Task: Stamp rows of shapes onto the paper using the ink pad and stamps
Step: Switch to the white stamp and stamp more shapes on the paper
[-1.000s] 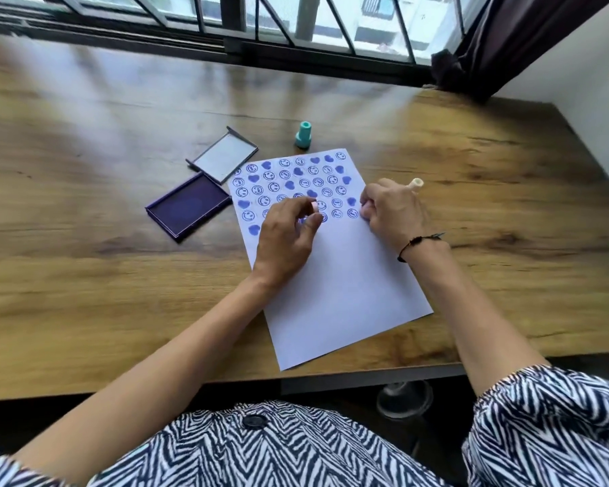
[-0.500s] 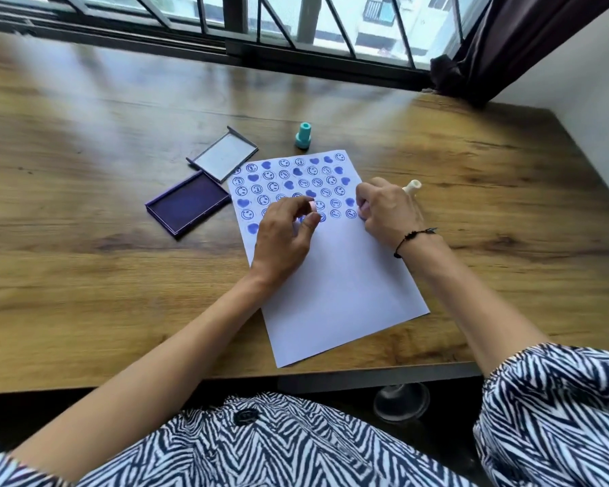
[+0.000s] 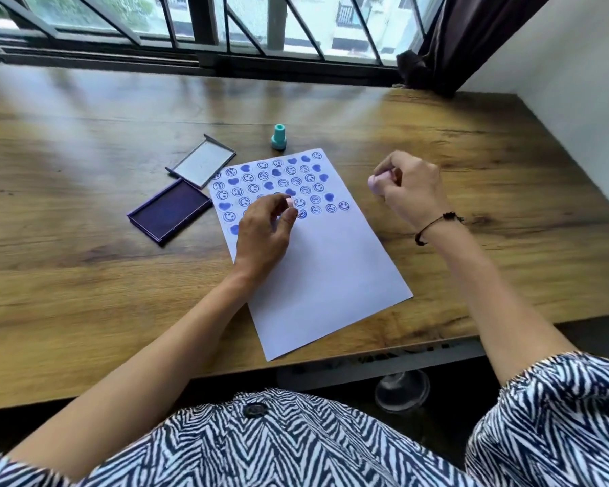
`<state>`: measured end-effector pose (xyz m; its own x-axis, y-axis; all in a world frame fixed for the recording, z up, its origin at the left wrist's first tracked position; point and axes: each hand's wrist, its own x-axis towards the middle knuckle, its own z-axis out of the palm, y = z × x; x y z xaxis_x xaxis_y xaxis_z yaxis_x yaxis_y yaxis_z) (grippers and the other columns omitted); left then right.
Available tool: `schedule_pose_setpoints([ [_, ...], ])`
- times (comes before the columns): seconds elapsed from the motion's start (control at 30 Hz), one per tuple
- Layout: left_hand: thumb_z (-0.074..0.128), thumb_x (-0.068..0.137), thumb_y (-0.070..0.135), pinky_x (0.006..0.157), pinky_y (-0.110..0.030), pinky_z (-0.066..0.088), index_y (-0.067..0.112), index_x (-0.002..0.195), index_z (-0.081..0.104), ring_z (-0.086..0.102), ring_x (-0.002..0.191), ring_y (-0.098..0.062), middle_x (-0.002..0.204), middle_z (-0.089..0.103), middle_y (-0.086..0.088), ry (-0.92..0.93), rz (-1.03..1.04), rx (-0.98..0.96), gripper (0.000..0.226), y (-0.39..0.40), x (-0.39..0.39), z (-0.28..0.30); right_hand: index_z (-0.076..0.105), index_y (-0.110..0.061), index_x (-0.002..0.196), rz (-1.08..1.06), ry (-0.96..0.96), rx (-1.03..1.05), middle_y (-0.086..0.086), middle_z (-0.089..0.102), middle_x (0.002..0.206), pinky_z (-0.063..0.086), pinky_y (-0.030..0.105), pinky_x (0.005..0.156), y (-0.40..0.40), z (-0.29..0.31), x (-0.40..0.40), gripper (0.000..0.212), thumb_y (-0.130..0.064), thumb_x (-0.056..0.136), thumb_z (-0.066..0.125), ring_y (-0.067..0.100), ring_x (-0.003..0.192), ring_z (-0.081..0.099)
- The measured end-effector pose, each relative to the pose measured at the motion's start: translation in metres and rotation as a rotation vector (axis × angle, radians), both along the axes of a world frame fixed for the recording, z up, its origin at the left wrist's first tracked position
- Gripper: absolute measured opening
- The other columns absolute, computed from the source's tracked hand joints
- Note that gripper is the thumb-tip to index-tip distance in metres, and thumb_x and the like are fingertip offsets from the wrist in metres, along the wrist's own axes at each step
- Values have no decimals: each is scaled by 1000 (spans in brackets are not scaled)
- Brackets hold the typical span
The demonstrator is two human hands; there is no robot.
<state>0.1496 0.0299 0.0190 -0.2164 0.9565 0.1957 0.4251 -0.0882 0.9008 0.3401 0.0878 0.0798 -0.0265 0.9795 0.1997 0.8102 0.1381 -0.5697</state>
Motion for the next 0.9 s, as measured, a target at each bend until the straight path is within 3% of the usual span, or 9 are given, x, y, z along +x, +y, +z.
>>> schedule_pose_setpoints([
  [0.07,55,87,15,79,-27,41,4,106,59,58,92,-28,101,65,-18,1,-12,-3,23,-1,-2,-1,65,-7,83,4,73,-87,10,72,84,51,29,69,-8,-4,-5,9,-6,80,56,18,68,59],
  [0.17,57,86,16,75,-15,42,8,108,59,58,88,-20,104,65,-14,-47,-68,-11,23,-8,-7,-1,63,-5,85,60,460,-262,9,66,70,48,23,50,-26,-6,-23,6,-4,80,64,11,50,56],
  [0.23,58,85,16,80,-19,45,12,107,60,58,86,-13,103,65,-9,-169,-133,-37,23,-14,-7,3,63,-6,84,149,673,-314,0,66,61,50,21,48,-38,-6,-37,5,-4,81,65,9,46,58],
  [0.3,57,86,16,83,-27,48,14,105,62,59,85,-8,96,66,-4,-296,-199,-67,20,-18,-4,9,64,-14,79,214,739,-307,-6,67,54,53,20,50,-46,-5,-50,8,-7,81,66,9,48,60],
  [0.5,53,88,11,70,-10,45,9,100,62,58,72,5,82,64,6,-527,-237,-41,15,-22,-2,20,63,-22,74,254,647,-186,-2,65,62,53,22,55,-51,-3,-65,11,-14,80,68,9,52,61],
  [0.7,54,87,14,68,-16,47,8,95,63,53,68,-5,77,63,-2,-526,-204,-35,13,-23,-4,26,65,-14,83,254,503,-55,1,67,69,58,34,63,-56,-5,-67,6,-18,81,68,14,58,64],
  [0.9,54,88,20,65,-16,46,22,77,63,54,64,-2,61,63,14,-484,-185,-21,14,-19,-5,26,65,-8,83,305,322,116,11,69,76,57,41,65,-54,-2,-71,6,-14,83,65,22,63,65],
])
